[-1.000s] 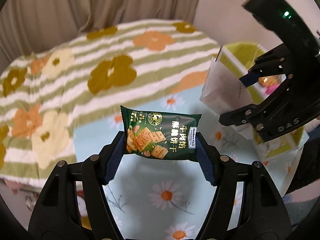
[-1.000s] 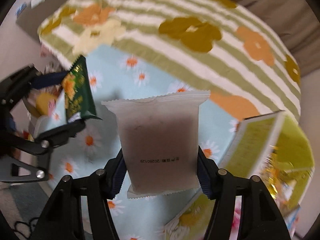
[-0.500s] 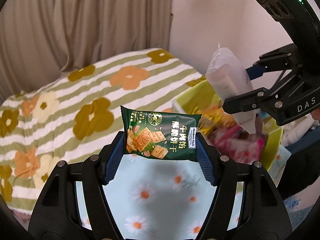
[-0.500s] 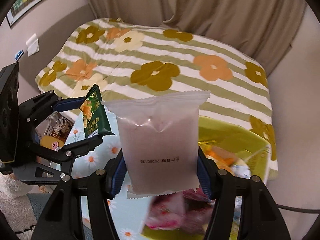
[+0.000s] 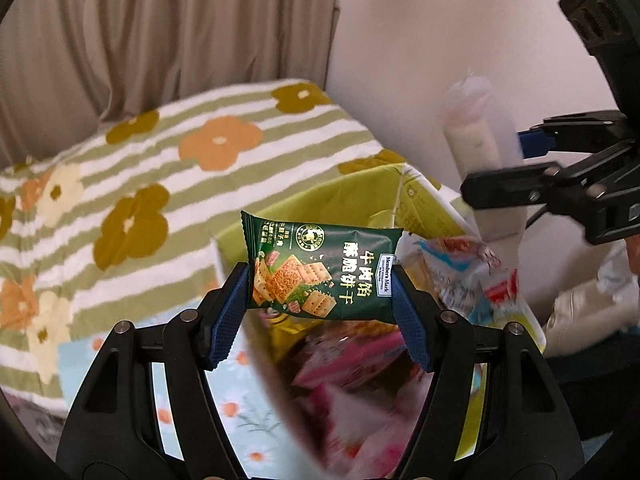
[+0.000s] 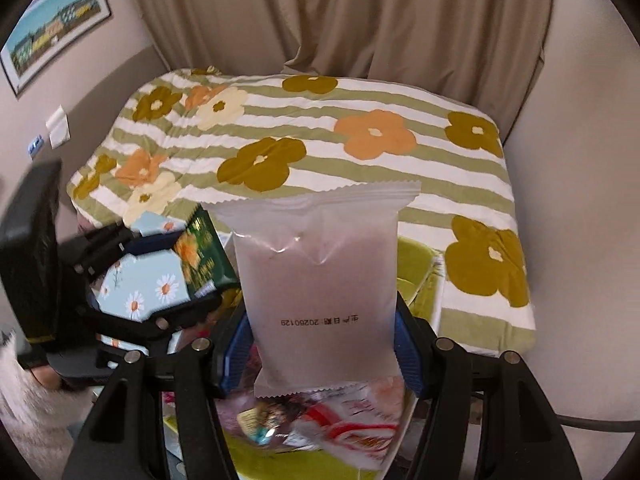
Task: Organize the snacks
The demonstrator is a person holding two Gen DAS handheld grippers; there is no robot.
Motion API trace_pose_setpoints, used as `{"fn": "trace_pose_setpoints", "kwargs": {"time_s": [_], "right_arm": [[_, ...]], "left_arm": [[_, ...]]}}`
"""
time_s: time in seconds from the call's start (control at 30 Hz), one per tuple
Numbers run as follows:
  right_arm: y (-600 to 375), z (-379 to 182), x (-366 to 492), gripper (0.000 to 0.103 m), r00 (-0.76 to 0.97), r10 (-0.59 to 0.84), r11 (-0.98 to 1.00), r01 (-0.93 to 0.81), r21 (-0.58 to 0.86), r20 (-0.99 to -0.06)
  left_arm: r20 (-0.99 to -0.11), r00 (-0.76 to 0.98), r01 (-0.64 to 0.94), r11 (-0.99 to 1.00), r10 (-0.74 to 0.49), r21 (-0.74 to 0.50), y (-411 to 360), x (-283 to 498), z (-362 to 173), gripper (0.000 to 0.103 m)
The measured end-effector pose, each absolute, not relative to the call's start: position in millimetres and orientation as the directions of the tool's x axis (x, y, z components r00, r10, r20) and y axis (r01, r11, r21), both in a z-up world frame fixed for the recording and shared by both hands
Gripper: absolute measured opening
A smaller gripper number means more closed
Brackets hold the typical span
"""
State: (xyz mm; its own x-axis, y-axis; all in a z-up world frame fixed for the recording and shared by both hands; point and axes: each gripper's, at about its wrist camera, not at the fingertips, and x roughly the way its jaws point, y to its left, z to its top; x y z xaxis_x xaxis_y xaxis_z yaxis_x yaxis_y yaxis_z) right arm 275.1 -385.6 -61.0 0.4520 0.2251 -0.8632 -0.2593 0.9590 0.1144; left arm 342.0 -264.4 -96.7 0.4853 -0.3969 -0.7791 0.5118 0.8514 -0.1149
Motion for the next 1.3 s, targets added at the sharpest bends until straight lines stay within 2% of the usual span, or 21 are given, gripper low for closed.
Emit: {"fn": "trace_pose_setpoints", "kwargs": {"time_s": [0.13,0.2,0.23,0.27,0.4,0.57,0.93,1.0,1.03,1.07,1.3], "right_arm": [[-398,-70,288,0.058,0.447,0.265,0.953,-0.258,0.161,-0.854],[-401,-75,293,0.058,0.442,0.278,0.95,-0.256,0.177,-0.853],[-403,-77,294,0.058,0.438,0.289,0.949,-0.252,0.192,-0.851],[-404,-80,295,0.058,0.434,0.302,0.946,-0.246,0.211,-0.849],[-409,-87,301,0.058,0.428,0.301,0.949,-0.222,0.224,-0.852],[-406,-102,306,0.058,0.386,0.315,0.945,-0.213,0.248,-0.867],[-376,-146,300,0.061,0.21,0.33,0.913,-0.318,0.255,-0.92],[-382,-141,295,0.072,0.24,0.361,0.908,-0.309,0.282,-0.901],[-384,-137,293,0.087,0.259,0.368,0.909,-0.302,0.287,-0.893],[-386,-131,290,0.095,0.283,0.37,0.911,-0.298,0.285,-0.885],[-382,-93,258,0.095,0.438,0.344,0.93,-0.283,0.235,-0.83]], "left_arm": [[-0.821,0.437,0.465,0.873,-0.368,-0.144,-283,358,-118,0.068],[-0.835,0.412,0.456,0.876,-0.364,-0.156,-285,362,-126,0.079],[-0.847,0.397,0.45,0.879,-0.354,-0.157,-287,365,-131,0.094],[-0.856,0.384,0.444,0.882,-0.345,-0.157,-288,365,-135,0.103],[-0.872,0.365,0.413,0.896,-0.327,-0.163,-278,357,-142,0.103],[-0.868,0.437,0.348,0.934,-0.236,-0.079,-256,344,-137,0.103],[-0.865,0.469,0.217,0.973,-0.178,-0.082,-221,323,-132,0.103],[-0.867,0.473,0.2,0.977,-0.159,-0.07,-216,315,-131,0.103],[-0.867,0.476,0.193,0.979,-0.15,-0.063,-214,311,-130,0.103],[-0.866,0.48,0.187,0.981,-0.143,-0.058,-212,307,-128,0.103],[-0.84,0.525,0.183,0.982,-0.139,-0.048,-202,285,-106,0.103]]}}
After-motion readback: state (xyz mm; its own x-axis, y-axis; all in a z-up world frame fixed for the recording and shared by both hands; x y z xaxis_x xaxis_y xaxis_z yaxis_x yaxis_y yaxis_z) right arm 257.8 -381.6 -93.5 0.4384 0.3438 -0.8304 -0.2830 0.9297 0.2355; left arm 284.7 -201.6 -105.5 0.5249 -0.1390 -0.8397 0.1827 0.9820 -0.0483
